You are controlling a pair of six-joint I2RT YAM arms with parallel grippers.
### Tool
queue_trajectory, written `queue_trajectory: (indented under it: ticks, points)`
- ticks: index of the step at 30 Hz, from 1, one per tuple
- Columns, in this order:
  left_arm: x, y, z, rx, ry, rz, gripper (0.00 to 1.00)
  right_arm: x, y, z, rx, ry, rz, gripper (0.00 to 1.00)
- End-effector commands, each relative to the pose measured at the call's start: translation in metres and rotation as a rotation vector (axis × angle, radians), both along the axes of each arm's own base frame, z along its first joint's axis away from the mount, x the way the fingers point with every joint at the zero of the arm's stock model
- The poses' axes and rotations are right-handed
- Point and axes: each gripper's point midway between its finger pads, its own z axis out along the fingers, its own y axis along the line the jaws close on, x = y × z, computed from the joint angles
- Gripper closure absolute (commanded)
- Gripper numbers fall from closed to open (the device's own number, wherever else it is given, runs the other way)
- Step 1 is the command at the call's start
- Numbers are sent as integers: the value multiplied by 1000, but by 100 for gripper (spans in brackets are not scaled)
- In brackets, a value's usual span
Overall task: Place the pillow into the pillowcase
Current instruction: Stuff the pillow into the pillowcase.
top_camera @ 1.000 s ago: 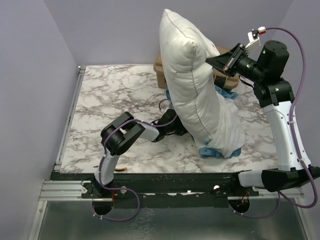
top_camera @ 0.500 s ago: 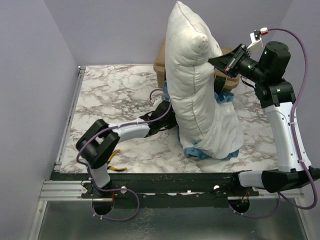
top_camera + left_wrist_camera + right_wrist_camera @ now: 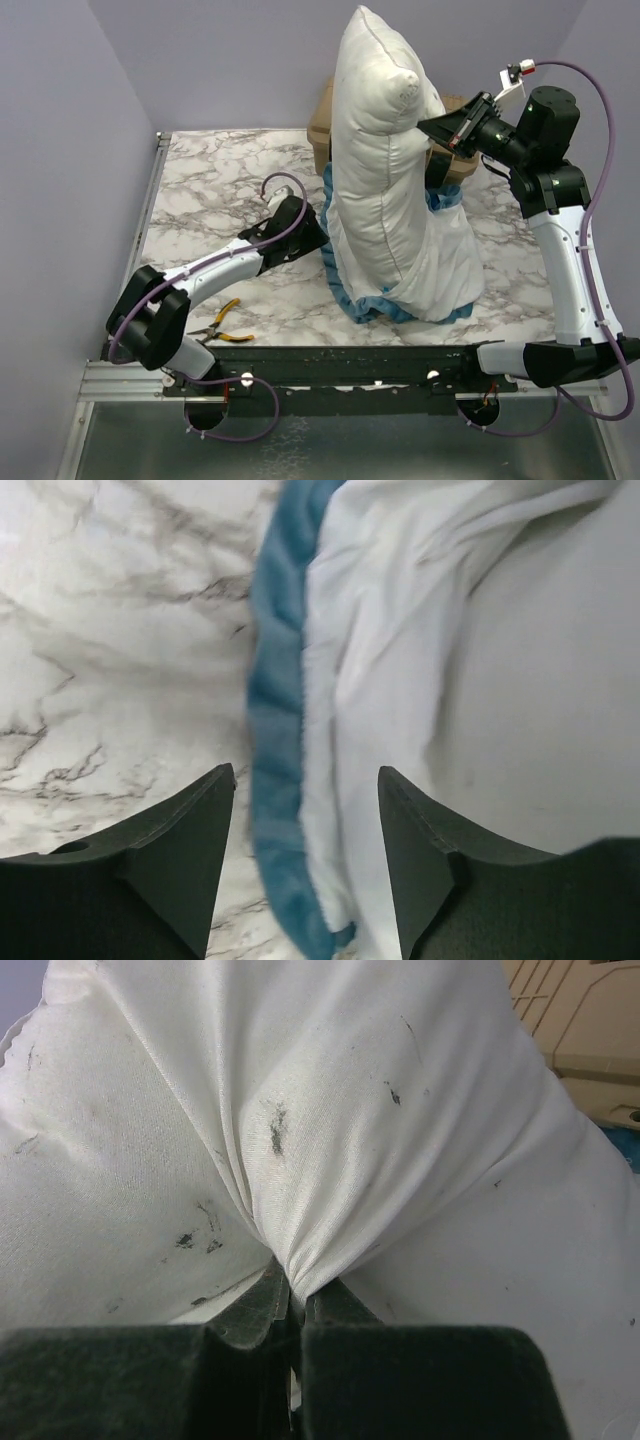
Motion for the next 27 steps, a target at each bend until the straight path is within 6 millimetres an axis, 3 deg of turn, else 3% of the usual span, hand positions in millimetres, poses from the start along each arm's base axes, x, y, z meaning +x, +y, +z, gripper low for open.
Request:
queue_trajectory:
  ticks: [1,7,13,15,17,20,24,27]
  points:
    - [-19,-10,-42,-13,116,-136,40,-1,-6,20,3,-95,-17,100]
    - [-19,-40,-76,-152,183,-200,40,-2,-5,19,10,-93,-11,100]
    - [-13,-58,-117,-150,254,-208,40,-3,-6,21,11,-96,-12,100]
    - [-10,-62,-127,-152,265,-190,47,-2,-6,21,9,-96,-15,100]
    - [-7,-66,-131,-150,264,-188,67,-2,-7,20,6,-94,-18,100]
    - [3,-63,-116,-141,204,-170,100,0,-8,17,-6,-88,-22,100]
    - [18,-37,-75,-98,112,-109,100,2,-9,7,-28,-69,-19,100]
    - [24,-2,-41,-32,54,-51,100,4,-7,-3,-42,-52,-3,100]
